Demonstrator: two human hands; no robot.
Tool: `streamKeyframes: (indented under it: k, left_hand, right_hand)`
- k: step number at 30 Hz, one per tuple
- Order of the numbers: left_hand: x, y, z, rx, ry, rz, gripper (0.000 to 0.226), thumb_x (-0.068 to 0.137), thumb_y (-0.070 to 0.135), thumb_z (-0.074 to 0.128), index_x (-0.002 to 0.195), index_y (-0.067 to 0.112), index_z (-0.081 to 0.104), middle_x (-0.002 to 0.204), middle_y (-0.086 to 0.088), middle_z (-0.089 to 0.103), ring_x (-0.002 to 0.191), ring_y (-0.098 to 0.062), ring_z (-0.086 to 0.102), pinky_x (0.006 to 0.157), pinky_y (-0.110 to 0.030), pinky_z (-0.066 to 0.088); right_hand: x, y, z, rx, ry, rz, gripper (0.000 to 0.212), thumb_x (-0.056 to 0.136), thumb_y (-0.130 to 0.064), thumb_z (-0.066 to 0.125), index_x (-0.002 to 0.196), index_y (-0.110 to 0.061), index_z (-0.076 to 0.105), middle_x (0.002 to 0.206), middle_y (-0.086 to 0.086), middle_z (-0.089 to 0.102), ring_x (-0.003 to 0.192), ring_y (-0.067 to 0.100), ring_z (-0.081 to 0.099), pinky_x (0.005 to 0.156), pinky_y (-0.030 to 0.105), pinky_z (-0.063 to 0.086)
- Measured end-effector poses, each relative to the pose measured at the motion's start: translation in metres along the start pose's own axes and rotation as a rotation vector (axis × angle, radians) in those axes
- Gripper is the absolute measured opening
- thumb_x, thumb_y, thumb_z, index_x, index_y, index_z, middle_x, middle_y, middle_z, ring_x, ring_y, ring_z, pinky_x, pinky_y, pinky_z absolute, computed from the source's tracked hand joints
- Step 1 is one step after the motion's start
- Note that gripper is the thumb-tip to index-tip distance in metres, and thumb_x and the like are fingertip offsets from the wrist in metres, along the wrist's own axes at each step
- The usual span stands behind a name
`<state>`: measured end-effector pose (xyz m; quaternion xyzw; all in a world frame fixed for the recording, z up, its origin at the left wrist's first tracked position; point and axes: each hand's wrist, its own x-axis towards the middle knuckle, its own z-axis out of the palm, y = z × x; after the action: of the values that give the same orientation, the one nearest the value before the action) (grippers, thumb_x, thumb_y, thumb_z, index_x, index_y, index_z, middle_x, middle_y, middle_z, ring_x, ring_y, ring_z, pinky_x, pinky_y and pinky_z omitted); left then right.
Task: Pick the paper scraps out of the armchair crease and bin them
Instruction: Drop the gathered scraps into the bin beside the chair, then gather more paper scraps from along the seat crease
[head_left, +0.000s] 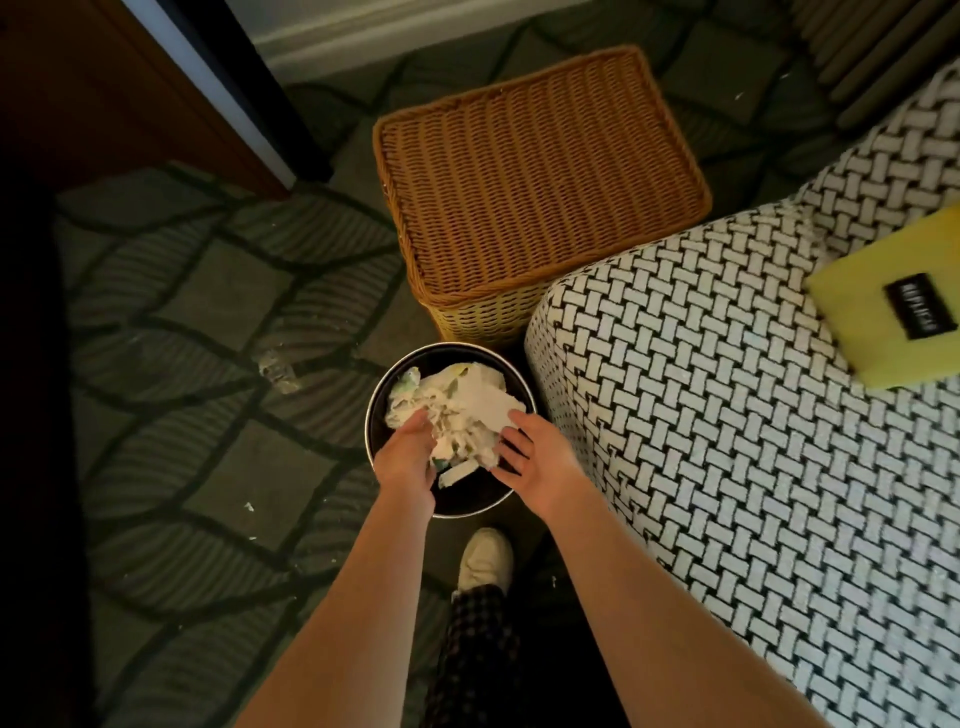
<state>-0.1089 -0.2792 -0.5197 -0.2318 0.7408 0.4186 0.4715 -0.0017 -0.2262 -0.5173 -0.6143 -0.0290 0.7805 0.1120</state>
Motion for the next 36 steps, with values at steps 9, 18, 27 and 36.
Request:
streamKeyframes:
  k: [9,18,27,36]
  left_hand:
    - [-0.097,0.001,0.038,-0.169,-0.303,0.139,0.038,0.096,0.005,0.036,0.131,0.014,0.048,0.121,-0.003,0.058,0.106,-0.019,0.056,0.091,-0.033,0.042]
    - [-0.217,-0.049,0.126,-0.052,-0.682,0.185,0.024,0.096,0.009,0.039,0.107,0.021,0.057,0.111,-0.002,0.065,0.101,-0.018,0.061,0.085,-0.031,0.049]
    - [-0.319,-0.135,0.225,0.203,-0.840,0.195,0.024,0.095,0.011,0.042,0.113,0.017,0.057,0.097,-0.001,0.067,0.084,-0.016,0.061,0.074,-0.030,0.049]
    - [-0.393,-0.199,0.342,0.661,-1.007,0.367,0.026,0.092,0.002,0.042,0.097,0.019,0.062,0.089,0.001,0.065,0.074,-0.012,0.056,0.066,-0.026,0.045]
  right_hand:
    - [-0.071,-0.034,-0.042,-0.021,-0.223,-0.100,0.036,0.099,-0.025,0.035,0.130,-0.012,0.048,0.129,0.005,0.054,0.121,0.024,0.049,0.099,0.041,0.039]
    - [-0.146,-0.082,-0.150,0.416,-0.175,-0.311,0.029,0.097,-0.021,0.037,0.119,-0.011,0.052,0.104,0.005,0.062,0.092,0.021,0.059,0.080,0.035,0.048]
    - [-0.215,-0.112,-0.314,0.680,-0.108,-0.518,0.029,0.098,-0.019,0.031,0.119,-0.012,0.049,0.117,0.008,0.059,0.100,0.022,0.059,0.087,0.037,0.043]
    - [-0.253,-0.139,-0.437,0.806,0.097,-0.701,0.027,0.098,-0.018,0.032,0.119,-0.014,0.050,0.104,0.001,0.060,0.093,0.017,0.058,0.072,0.030,0.045]
